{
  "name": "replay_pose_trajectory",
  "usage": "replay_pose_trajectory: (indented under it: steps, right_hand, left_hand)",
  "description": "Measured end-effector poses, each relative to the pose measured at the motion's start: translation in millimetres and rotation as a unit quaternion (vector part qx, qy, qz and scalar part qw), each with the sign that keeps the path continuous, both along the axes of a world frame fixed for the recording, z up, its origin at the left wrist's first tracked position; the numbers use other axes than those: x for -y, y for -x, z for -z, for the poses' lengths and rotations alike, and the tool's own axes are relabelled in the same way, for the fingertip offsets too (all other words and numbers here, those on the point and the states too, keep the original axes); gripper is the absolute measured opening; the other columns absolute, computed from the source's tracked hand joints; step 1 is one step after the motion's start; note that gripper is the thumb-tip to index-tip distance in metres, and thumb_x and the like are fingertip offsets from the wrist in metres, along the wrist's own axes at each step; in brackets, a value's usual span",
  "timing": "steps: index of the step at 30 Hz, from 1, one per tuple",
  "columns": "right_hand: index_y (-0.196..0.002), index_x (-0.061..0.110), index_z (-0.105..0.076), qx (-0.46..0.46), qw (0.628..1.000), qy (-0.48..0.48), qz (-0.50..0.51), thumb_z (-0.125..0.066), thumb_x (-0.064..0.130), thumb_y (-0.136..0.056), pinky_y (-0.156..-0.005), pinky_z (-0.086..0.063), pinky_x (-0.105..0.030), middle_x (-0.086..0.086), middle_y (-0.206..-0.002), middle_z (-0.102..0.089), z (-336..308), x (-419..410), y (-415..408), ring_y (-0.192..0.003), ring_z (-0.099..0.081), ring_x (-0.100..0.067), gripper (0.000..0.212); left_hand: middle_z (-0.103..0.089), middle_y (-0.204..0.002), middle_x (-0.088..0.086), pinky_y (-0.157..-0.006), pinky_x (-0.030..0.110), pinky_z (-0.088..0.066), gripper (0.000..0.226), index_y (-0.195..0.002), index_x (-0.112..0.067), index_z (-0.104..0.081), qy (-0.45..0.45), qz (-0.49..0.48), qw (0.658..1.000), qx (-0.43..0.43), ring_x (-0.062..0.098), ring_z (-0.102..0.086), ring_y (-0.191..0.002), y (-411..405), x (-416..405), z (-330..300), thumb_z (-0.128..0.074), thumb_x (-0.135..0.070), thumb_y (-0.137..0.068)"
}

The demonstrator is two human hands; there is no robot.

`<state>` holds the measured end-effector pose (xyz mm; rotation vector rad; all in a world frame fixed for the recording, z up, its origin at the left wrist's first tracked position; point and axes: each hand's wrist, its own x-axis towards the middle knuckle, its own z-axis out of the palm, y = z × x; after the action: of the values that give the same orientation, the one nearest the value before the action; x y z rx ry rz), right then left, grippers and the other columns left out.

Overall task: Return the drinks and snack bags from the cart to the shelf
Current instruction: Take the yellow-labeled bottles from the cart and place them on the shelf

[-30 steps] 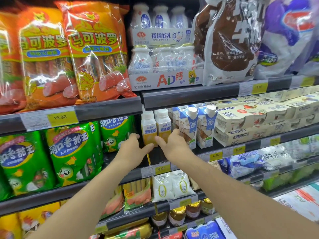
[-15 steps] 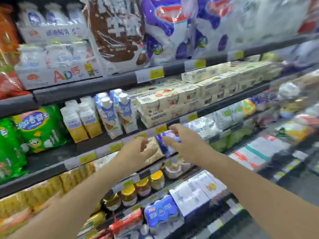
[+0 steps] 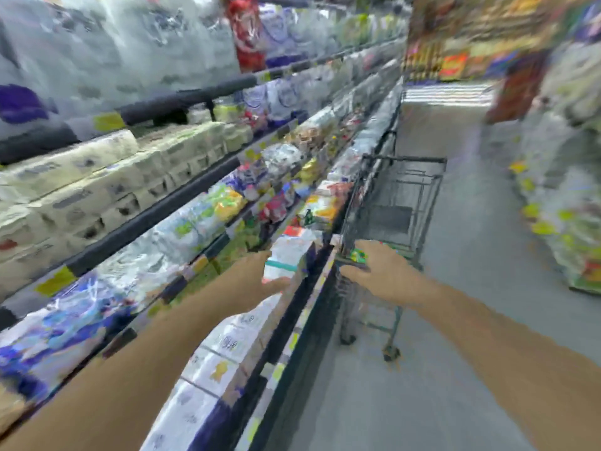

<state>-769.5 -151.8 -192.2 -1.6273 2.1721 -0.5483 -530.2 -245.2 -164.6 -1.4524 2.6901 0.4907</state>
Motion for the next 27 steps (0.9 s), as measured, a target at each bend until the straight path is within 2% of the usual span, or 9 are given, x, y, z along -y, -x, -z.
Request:
replay_pose_trajectory:
  steps: [3, 5, 9, 11, 13, 18, 20, 23, 27]
  right_hand:
    - [-0.146, 0.016, -0.041, -0.025, 0.998, -0.003, 0.053, -0.050, 0.070, -0.084, -0.107, -0.042, -0.040, -0.010, -0.147, -0.049, 17, 0, 56, -0.131, -0.049, -0.028, 0.083]
    - [-0.145, 0.015, -0.042, -0.033, 0.995, -0.021, 0.090, -0.053, 0.064, -0.088, -0.105, -0.043, -0.041, -0.011, -0.144, -0.051, 28, 5, 91, -0.129, -0.051, -0.029, 0.076]
    - [-0.136, 0.020, -0.049, -0.041, 0.987, -0.040, 0.147, -0.052, 0.072, -0.081, -0.099, -0.046, -0.041, -0.005, -0.134, -0.056, 46, 34, 150, -0.121, -0.054, -0.026, 0.075]
    - [-0.144, 0.014, -0.043, -0.034, 0.986, -0.052, 0.154, -0.052, 0.068, -0.085, -0.109, -0.040, -0.041, -0.008, -0.146, -0.048, 52, 55, 176, -0.132, -0.046, -0.027, 0.080]
    - [-0.151, 0.010, -0.033, -0.042, 0.983, -0.072, 0.163, -0.053, 0.059, -0.092, -0.116, -0.031, -0.039, -0.009, -0.155, -0.037, 53, 79, 202, -0.142, -0.036, -0.027, 0.079]
    - [-0.147, 0.010, -0.034, -0.093, 0.973, -0.114, 0.177, -0.052, 0.058, -0.093, -0.117, -0.026, -0.040, -0.012, -0.153, -0.035, 50, 144, 265, -0.143, -0.030, -0.030, 0.074]
    - [-0.148, 0.010, -0.033, -0.105, 0.971, -0.116, 0.179, -0.053, 0.059, -0.092, -0.120, -0.021, -0.043, -0.013, -0.158, -0.027, 52, 166, 288, -0.147, -0.021, -0.030, 0.077]
    - [-0.157, 0.012, -0.016, -0.118, 0.970, -0.123, 0.172, -0.050, 0.060, -0.093, -0.124, -0.010, -0.044, -0.013, -0.166, -0.006, 61, 194, 322, -0.153, -0.005, -0.029, 0.086]
    - [-0.156, 0.011, -0.014, -0.139, 0.965, -0.147, 0.165, -0.047, 0.058, -0.095, -0.124, -0.009, -0.045, -0.015, -0.166, -0.001, 80, 232, 371, -0.154, 0.000, -0.031, 0.085]
  left_hand:
    - [-0.036, -0.157, 0.009, -0.108, 0.034, -0.033, 0.079, -0.153, -0.012, -0.031, -0.013, 0.064, 0.998, -0.003, 0.025, -0.038, -0.141, 73, 24, 12, -0.050, -0.059, -0.093]
    - [-0.041, -0.153, 0.011, -0.102, 0.034, -0.036, 0.075, -0.150, -0.010, -0.036, -0.016, 0.098, 0.995, -0.013, 0.026, -0.042, -0.138, 119, 42, 26, -0.053, -0.056, -0.094]
    - [-0.035, -0.158, 0.010, -0.114, 0.042, -0.034, 0.085, -0.155, -0.017, -0.027, -0.022, 0.152, 0.988, -0.012, 0.027, -0.034, -0.143, 201, 90, 50, -0.050, -0.066, -0.089]
    - [-0.030, -0.160, 0.009, -0.116, 0.046, -0.031, 0.086, -0.157, -0.018, -0.022, -0.034, 0.178, 0.983, -0.009, 0.027, -0.030, -0.146, 237, 117, 58, -0.049, -0.066, -0.090]
    - [-0.029, -0.161, 0.008, -0.116, 0.043, -0.031, 0.087, -0.157, -0.017, -0.020, -0.033, 0.203, 0.979, -0.006, 0.026, -0.031, -0.146, 270, 147, 61, -0.049, -0.065, -0.091]
    - [-0.025, -0.161, 0.012, -0.118, 0.044, -0.027, 0.091, -0.158, -0.013, -0.018, -0.005, 0.254, 0.966, 0.055, 0.030, -0.026, -0.147, 345, 229, 68, -0.047, -0.067, -0.091]
    - [-0.027, -0.160, 0.014, -0.119, 0.050, -0.023, 0.089, -0.157, -0.013, -0.018, 0.019, 0.264, 0.962, 0.071, 0.032, -0.025, -0.147, 372, 259, 72, -0.044, -0.067, -0.091]
    - [-0.021, -0.162, 0.014, -0.120, 0.055, -0.017, 0.091, -0.158, -0.014, -0.012, 0.024, 0.267, 0.959, 0.088, 0.032, -0.018, -0.150, 409, 296, 85, -0.041, -0.069, -0.091]
    - [-0.015, -0.164, 0.015, -0.121, 0.055, -0.015, 0.094, -0.159, -0.014, -0.007, 0.024, 0.261, 0.959, 0.104, 0.032, -0.013, -0.152, 459, 337, 104, -0.037, -0.072, -0.091]
